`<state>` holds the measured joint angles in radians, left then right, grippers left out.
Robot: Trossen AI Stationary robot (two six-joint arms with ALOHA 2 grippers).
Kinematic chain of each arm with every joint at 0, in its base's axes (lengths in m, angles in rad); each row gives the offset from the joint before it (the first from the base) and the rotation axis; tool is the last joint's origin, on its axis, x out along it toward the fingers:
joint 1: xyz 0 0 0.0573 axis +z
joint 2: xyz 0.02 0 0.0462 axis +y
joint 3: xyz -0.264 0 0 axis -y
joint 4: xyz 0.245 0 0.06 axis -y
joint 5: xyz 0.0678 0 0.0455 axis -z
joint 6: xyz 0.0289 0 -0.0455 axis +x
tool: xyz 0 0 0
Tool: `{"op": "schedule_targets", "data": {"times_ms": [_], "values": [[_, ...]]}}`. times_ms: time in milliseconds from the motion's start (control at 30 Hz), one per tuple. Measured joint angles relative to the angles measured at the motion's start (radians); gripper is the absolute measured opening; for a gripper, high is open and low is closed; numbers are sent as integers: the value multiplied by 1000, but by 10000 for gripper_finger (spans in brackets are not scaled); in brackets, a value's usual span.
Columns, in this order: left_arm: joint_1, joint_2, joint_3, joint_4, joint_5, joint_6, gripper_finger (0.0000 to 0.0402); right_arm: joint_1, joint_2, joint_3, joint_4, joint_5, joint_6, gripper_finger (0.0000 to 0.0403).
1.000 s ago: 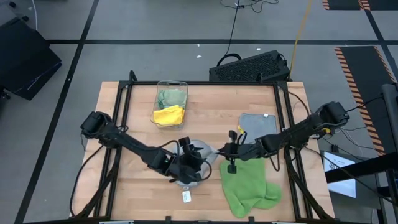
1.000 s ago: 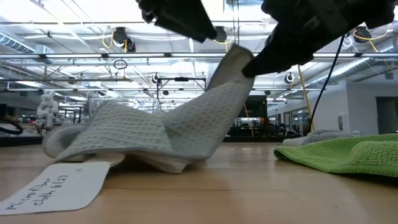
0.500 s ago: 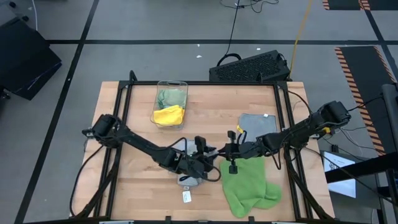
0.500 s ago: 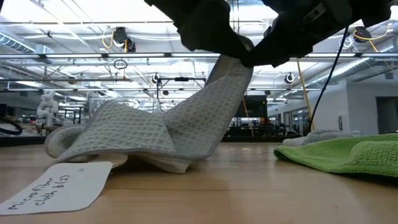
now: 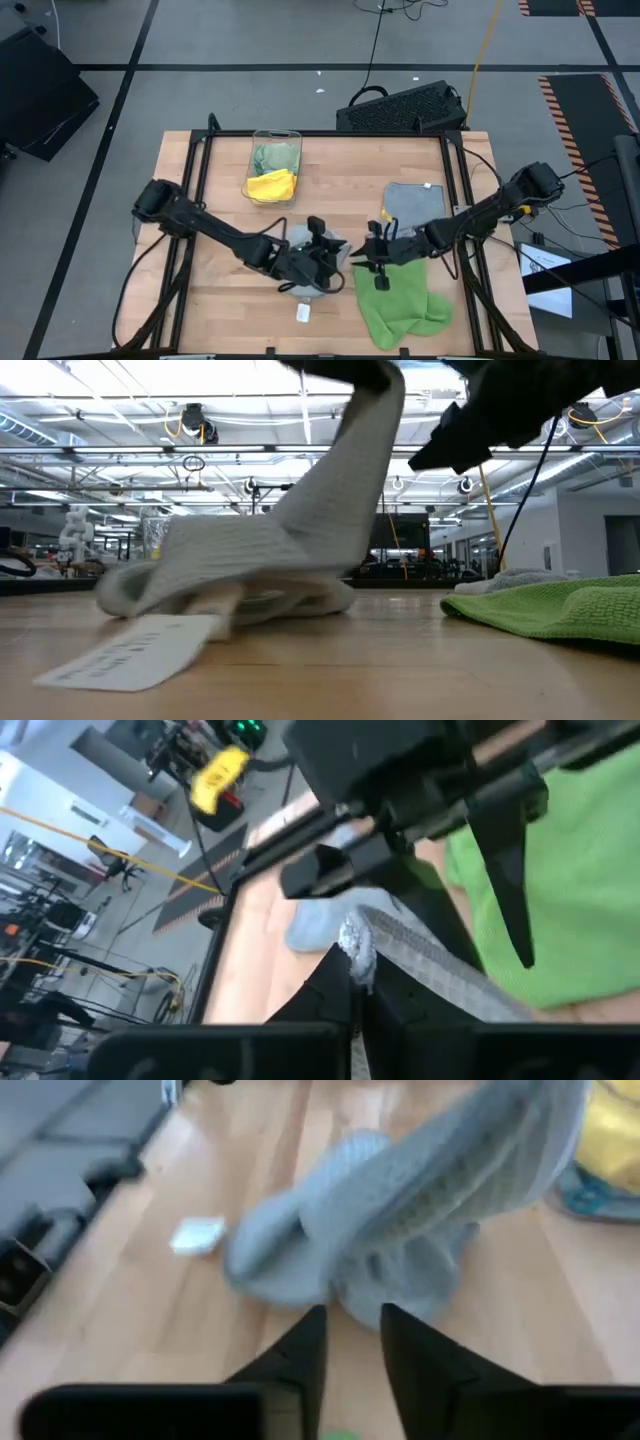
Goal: Fold microfiber towels
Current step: Fold the left gray microfiber cloth on the table
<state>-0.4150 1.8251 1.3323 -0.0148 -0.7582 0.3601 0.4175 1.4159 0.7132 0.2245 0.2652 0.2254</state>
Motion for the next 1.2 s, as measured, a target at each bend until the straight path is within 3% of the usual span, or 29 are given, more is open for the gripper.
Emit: {"op": "schedule_targets", "data": {"times_ms": [133, 233, 333, 500, 767, 967, 1100, 1200], "values": [[-10, -58, 0, 7, -46, -40, 13, 48, 34, -2, 60, 22, 95, 144], [-6, -85, 0, 7, -132, -61, 11, 72, 94, -6, 202, 29, 150, 172], [0, -100, 0, -8, -186, -101, 5, 84, 160, -6, 285, 104, 221, 186], [7, -101, 0, -16, -282, -130, 16, 87, 236, -8, 294, 130, 323, 191], [10, -106, 0, -82, -351, -224, 14, 158, 279, -8, 234, 134, 373, 192], [10, -107, 0, -88, -383, -251, 6, 195, 301, -14, 180, 236, 417, 192], [11, -107, 0, -87, -384, -264, 14, 178, 352, -15, 239, 256, 467, 192], [13, -107, 0, -88, -384, -285, 17, 159, 405, -16, 319, 213, 486, 192]]}}
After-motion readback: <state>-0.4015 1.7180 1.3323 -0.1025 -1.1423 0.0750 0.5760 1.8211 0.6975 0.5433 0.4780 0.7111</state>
